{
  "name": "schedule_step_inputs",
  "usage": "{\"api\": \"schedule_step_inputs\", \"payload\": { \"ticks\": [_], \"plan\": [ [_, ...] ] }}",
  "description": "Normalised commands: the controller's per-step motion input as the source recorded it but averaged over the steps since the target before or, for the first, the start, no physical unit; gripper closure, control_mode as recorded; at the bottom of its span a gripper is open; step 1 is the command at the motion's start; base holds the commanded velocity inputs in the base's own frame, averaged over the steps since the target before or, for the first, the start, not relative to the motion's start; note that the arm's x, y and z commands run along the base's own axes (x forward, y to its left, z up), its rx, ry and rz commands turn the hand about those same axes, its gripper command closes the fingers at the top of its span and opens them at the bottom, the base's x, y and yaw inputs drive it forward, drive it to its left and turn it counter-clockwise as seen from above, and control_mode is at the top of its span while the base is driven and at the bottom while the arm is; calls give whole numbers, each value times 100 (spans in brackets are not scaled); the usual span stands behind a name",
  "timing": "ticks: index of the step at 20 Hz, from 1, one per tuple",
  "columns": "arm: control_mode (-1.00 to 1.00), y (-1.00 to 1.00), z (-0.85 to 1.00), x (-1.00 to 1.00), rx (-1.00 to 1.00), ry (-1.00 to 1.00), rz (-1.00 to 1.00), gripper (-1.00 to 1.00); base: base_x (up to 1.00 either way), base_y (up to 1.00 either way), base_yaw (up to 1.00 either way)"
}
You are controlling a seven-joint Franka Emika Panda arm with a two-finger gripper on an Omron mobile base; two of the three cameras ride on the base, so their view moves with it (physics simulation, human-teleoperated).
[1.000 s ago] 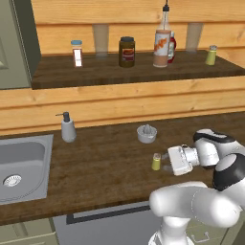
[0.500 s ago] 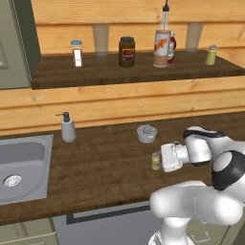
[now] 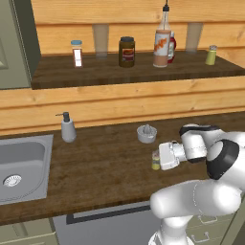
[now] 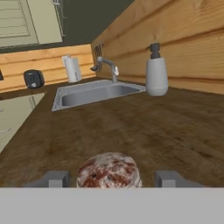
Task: Put the shaker and condiment bottle from the counter next to their counterparts in the cabinet.
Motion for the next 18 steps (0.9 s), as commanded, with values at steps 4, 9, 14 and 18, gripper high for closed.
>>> {"api": "schedule_step_inputs", "payload": {
  "ticks": [4,9,14,18],
  "plan": [
    [-100,-14,-17,1,7,3,0,100,0,0,0],
    [-100,-8,66,-24,0,-12,0,100,0,0,0],
    [-100,-12,100,-48,0,-6,-3,100,0,0,0],
    [-100,-17,83,-56,0,0,-15,100,0,0,0]
  ]
}}
